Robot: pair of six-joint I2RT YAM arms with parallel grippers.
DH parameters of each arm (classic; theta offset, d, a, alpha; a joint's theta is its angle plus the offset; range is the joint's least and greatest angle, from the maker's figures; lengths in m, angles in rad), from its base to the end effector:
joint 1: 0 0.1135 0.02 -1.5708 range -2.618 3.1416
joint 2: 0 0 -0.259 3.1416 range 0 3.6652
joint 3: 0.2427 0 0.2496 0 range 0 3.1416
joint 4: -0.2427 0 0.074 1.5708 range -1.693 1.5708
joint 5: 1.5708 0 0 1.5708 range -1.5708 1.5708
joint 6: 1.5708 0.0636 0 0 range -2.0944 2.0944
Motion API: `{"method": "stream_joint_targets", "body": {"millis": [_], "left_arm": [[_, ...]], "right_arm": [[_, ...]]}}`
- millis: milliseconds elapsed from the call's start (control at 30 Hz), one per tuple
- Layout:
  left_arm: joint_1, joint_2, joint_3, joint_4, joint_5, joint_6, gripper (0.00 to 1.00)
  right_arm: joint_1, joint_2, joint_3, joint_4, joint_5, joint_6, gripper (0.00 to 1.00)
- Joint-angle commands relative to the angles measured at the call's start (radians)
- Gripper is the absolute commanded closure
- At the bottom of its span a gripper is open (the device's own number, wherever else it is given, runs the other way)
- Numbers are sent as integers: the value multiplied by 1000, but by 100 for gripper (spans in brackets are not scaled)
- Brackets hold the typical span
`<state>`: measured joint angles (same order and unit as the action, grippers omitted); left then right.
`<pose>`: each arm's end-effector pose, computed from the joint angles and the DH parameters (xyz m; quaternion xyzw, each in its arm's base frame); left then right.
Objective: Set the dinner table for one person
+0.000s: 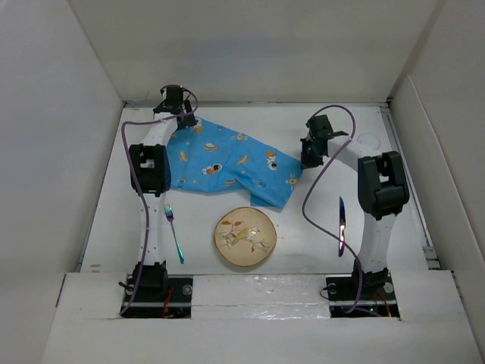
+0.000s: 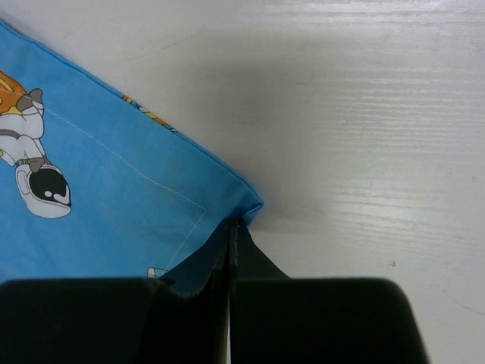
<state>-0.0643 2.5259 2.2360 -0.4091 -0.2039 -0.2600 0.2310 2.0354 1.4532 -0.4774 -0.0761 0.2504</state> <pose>0.5847 -0.0247 0.1636 -0.1309 0.8933 0.0232 0.4294 0.4259 0.1051 0.1421 -0.0002 0.9669 0.0960 0.2366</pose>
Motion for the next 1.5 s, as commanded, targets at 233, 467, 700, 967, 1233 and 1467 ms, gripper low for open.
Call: {"method": "stream_joint_targets", "body": {"millis": [233,467,700,967,1233,1467], "left_arm": [[-20,57,114,-76,122,56,24],[12,45,16,-86,159,71,87],[12,-97,-116,-5,147,-1,100],[12,-309,-335,113,90,-56,100],[34,-415,-536,112,29,-51,100],[54,-467,-645,139,15,-42,100]], "right_arm": [[22,-150,-136,164,24,30,100],[-7,-201,-140,218,10,44,100],[-16,-245,-148,240,64,52,100],[-28,-112,-116,106,32,26,38],[-19,-34,-20,72,-85,49,39],[2,14,-31,100,-94,82,38]]}}
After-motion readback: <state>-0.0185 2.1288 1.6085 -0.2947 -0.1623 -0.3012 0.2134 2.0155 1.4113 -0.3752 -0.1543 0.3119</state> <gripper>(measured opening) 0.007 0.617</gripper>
